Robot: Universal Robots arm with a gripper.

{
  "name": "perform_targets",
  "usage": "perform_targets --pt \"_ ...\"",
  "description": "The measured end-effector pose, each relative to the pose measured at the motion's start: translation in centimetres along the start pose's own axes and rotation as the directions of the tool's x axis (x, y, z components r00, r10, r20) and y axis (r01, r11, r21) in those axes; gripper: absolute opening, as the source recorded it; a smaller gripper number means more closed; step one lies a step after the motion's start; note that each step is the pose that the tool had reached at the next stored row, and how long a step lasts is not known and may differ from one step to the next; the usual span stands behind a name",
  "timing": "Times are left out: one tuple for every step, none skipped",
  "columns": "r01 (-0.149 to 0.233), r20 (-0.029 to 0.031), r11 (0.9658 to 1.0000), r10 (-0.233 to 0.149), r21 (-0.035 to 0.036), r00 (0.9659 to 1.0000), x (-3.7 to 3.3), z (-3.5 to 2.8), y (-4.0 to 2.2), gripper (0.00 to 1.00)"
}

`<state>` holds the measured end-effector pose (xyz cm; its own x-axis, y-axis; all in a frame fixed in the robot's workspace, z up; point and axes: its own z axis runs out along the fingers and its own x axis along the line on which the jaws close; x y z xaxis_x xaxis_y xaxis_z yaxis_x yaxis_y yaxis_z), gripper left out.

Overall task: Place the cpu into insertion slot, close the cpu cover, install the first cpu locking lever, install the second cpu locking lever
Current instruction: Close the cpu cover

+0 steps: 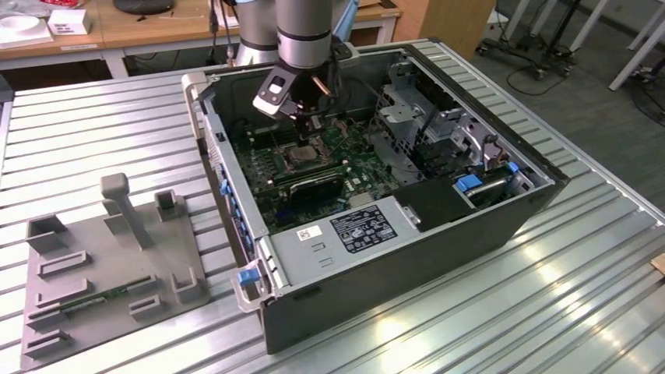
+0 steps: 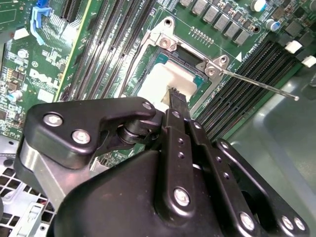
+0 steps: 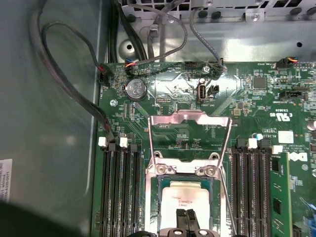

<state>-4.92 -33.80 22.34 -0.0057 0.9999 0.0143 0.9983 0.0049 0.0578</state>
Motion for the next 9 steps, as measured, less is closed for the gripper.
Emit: perform_targets --pt "0.000 -0.0001 1.0000 0.000 0.0000 1.0000 0.00 -0.17 0.01 0.11" --pt "0.000 -0.0002 1.0000 0.000 -0.0001 1.0000 0.01 -0.34 0.02 0.11" --pt "0.000 -0.0002 1.0000 0.000 -0.0001 1.0000 0.01 -0.50 0.03 0.11" --pt "0.000 0.0000 1.0000 0.000 0.0000 1.0000 0.01 -0.68 0.04 0.11" --pt "0.000 -0.0001 1.0000 0.000 -0.0001 1.0000 0.02 -0.87 0.05 0.11" --pt "0.000 -0.0001 1.0000 0.000 -0.0001 1.0000 0.02 -1.07 0.06 0.11" --pt "0.000 -0.0001 1.0000 0.000 0.0000 1.0000 0.02 -1.27 0.08 0.11" --pt "0.000 -0.0001 1.0000 0.000 0.0000 1.0000 0.02 -1.47 0.09 0.11" --pt "0.000 -0.0001 1.0000 0.000 0.0000 1.0000 0.02 -1.68 0.10 0.11"
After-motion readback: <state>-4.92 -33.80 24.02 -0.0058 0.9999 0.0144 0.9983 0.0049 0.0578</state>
